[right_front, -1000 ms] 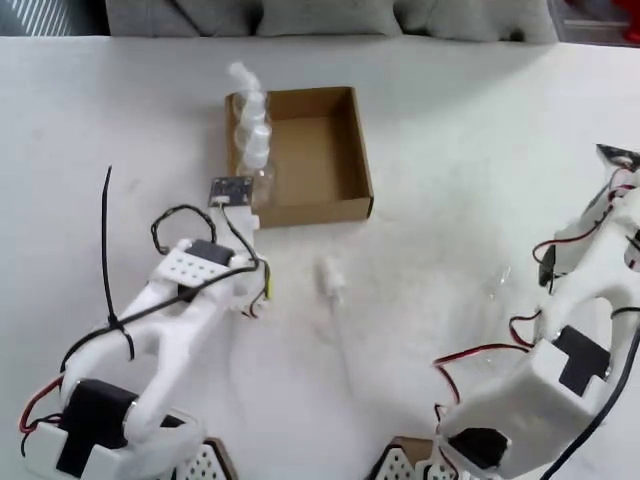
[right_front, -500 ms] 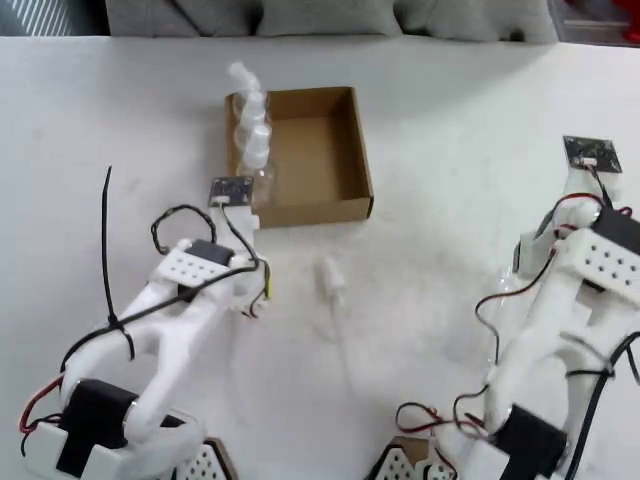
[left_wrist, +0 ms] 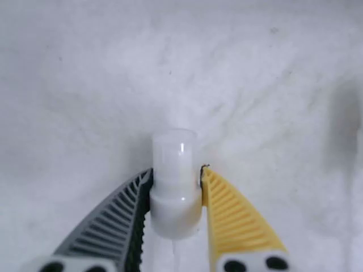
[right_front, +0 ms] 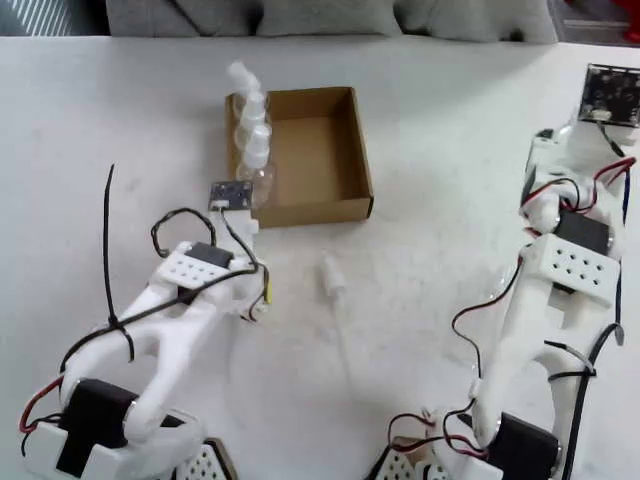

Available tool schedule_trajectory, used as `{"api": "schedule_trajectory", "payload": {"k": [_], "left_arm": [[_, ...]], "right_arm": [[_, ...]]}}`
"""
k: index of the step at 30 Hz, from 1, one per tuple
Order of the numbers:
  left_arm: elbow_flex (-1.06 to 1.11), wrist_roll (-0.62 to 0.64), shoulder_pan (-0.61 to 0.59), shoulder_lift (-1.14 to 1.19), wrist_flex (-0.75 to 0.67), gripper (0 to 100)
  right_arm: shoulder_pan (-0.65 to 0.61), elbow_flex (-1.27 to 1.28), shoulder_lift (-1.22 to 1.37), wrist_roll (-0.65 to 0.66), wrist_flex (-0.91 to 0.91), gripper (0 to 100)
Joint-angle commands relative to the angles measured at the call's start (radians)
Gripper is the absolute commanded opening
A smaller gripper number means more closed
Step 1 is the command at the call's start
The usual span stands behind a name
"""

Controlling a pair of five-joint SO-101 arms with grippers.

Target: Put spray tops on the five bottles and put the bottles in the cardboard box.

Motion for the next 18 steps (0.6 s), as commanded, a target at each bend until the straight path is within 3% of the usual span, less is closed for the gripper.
{"api": "schedule_trajectory", "payload": {"k": [1,6,11,18], "left_arm": [[-0.008,-0.009,0.004,-0.056,0.009,2],[-0.008,-0.009,0.004,-0.056,0.009,2],[-0.008,-0.009,0.004,-0.056,0.009,2],[-0.008,-0.011,0.03,-0.085,0.017,2]], "right_arm": [[-0.044,0.043,-0.045,-0.014,-0.156,4.3],[-0.09,0.285,-0.226,-0.043,-0.283,4.2],[-0.114,0.52,-0.447,-0.261,-0.484,4.2],[-0.165,0.678,-0.644,-0.338,-0.526,4.2]]}}
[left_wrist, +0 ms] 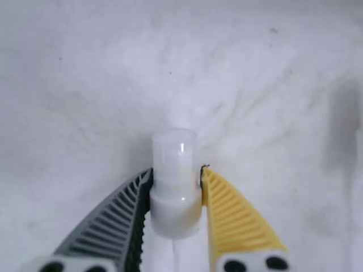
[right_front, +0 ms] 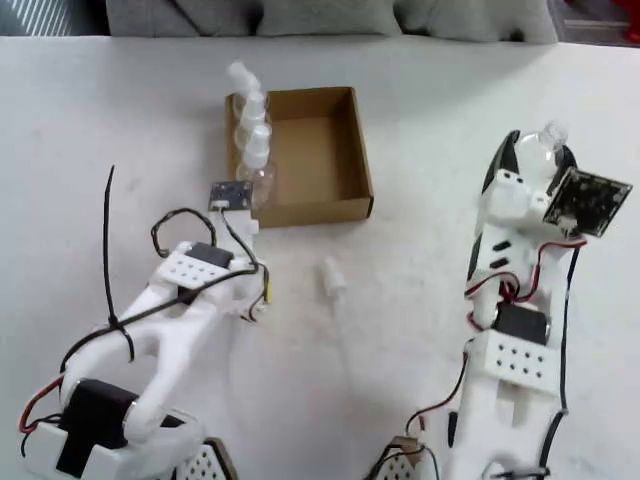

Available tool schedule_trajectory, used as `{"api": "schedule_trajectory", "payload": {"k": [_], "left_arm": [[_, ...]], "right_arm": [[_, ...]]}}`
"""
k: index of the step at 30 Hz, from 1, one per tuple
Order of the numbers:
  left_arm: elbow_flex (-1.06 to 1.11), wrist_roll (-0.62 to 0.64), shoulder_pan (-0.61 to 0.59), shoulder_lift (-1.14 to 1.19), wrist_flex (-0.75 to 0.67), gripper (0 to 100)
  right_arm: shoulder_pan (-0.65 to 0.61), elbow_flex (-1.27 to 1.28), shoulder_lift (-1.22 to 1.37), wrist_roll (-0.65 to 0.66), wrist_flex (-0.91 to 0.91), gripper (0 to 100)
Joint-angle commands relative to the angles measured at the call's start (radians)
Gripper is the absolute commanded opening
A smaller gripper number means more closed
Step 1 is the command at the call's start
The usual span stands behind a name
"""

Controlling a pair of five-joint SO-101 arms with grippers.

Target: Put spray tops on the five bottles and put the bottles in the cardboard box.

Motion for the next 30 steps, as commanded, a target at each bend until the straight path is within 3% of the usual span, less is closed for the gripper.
{"api": "schedule_trajectory", "payload": {"k": [1,6,9,17,23,30], "left_arm": [[-0.008,-0.011,0.031,-0.114,0.017,2],[-0.008,-0.011,0.035,-0.358,0.014,2],[-0.028,-0.021,0.036,-0.516,0.009,2],[-0.219,-0.288,0.025,-0.808,0.011,2],[-0.45,-0.315,0.028,-0.848,0.008,2],[-0.697,-0.315,0.035,-0.714,-0.172,2]], "right_arm": [[-0.054,0.074,-0.15,-0.063,-0.025,4.2],[-0.208,0.233,-0.374,-0.072,-0.015,4.1],[-0.312,0.259,-0.536,-0.072,0.111,4.1],[-0.677,0.259,-0.94,-0.071,0.519,4.1],[-0.814,0.347,-0.9,-0.077,0.539,4.1],[-0.903,0.506,-0.928,-0.072,0.496,4.1]]}}
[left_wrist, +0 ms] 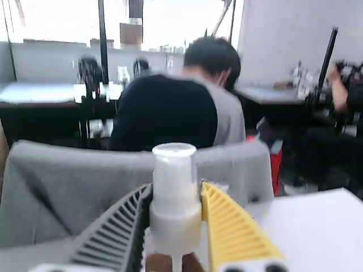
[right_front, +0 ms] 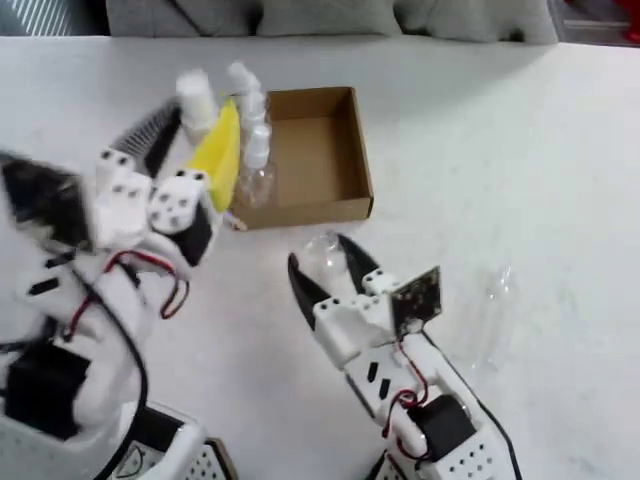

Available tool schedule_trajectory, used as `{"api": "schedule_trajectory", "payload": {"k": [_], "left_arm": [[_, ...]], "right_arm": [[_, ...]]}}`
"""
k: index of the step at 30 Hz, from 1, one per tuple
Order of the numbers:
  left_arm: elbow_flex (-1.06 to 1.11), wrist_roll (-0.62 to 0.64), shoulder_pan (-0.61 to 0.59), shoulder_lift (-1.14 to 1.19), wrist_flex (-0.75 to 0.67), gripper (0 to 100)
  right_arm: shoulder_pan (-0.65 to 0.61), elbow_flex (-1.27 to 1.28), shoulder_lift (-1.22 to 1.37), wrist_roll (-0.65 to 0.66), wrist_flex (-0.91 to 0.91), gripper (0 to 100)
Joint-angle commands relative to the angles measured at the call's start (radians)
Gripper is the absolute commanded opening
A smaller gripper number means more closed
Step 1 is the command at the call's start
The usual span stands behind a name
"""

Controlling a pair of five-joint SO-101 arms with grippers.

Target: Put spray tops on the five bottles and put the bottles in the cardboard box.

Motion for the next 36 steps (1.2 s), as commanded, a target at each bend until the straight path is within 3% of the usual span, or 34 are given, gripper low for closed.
{"api": "schedule_trajectory", "payload": {"k": [1,6,12,22,29,36], "left_arm": [[-0.204,-0.008,0.008,0.137,-0.11,2],[-0.431,-0.008,0.064,0.302,-0.038,2],[-0.615,-0.008,0.205,0.452,0.158,2],[-0.589,-0.008,0.291,0.549,0.226,2],[-0.462,-0.009,0.291,0.552,0.133,2],[-0.396,-0.009,0.291,0.55,0.147,2]], "right_arm": [[-0.041,0.049,-0.015,0.0,-0.033,4.1],[-0.042,0.071,-0.015,-0.006,-0.033,4.1],[-0.042,0.089,-0.015,-0.003,-0.031,4.1],[-0.042,0.091,-0.015,-0.003,-0.031,4.1],[-0.042,0.1,-0.015,-0.003,-0.031,4.2],[-0.041,0.101,-0.015,-0.003,-0.031,4.2]]}}
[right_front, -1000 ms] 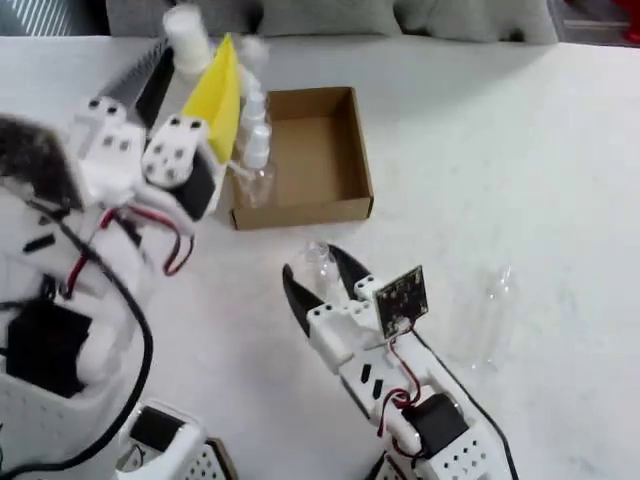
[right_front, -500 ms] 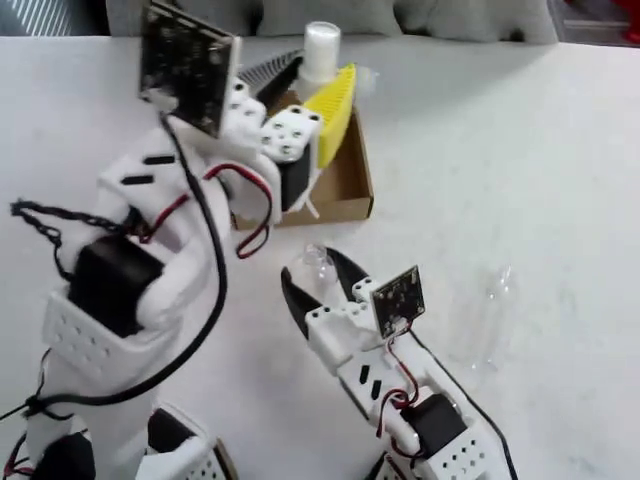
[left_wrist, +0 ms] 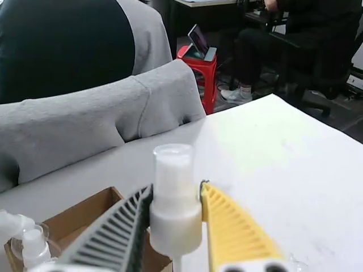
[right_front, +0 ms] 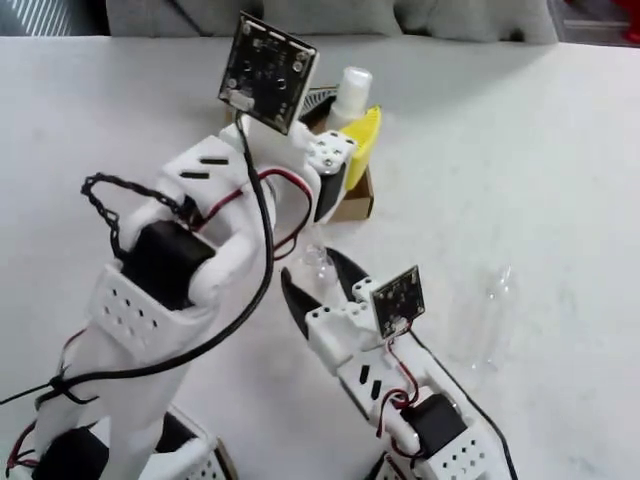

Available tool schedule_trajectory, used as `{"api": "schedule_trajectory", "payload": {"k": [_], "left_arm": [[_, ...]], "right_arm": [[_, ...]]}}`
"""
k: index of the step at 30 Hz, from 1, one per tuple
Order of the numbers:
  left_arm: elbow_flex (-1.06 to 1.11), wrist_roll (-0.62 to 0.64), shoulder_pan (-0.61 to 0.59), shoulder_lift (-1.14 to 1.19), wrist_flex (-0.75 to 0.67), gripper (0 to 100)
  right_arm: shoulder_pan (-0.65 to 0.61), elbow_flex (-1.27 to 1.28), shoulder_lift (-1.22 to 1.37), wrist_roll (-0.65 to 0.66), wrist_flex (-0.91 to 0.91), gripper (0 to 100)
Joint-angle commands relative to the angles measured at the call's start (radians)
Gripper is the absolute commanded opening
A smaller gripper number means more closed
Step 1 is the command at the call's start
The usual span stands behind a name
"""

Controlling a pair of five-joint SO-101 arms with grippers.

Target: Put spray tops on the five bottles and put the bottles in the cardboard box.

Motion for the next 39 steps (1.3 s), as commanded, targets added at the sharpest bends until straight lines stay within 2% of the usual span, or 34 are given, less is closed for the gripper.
{"api": "schedule_trajectory", "payload": {"k": [1,12,18,21,29,39], "left_arm": [[0.023,-0.006,0.01,-0.004,-0.021,2],[0.181,-0.006,0.015,-0.113,-0.037,2],[0.354,-0.006,-0.016,-0.2,-0.239,2],[0.344,-0.006,-0.036,-0.214,-0.295,2],[0.253,-0.006,-0.041,-0.214,-0.239,2],[0.348,-0.006,-0.056,-0.222,-0.195,2]], "right_arm": [[-0.004,0.002,-0.008,-0.003,-0.022,4.2],[0.001,0.002,-0.008,-0.005,-0.022,4.3],[-0.001,0.003,-0.008,-0.005,-0.021,4.2],[-0.002,0.015,-0.008,0.0,-0.022,4.2],[-0.001,0.02,-0.008,0.0,-0.022,4.2],[-0.001,0.02,-0.008,0.0,-0.022,4.3]]}}
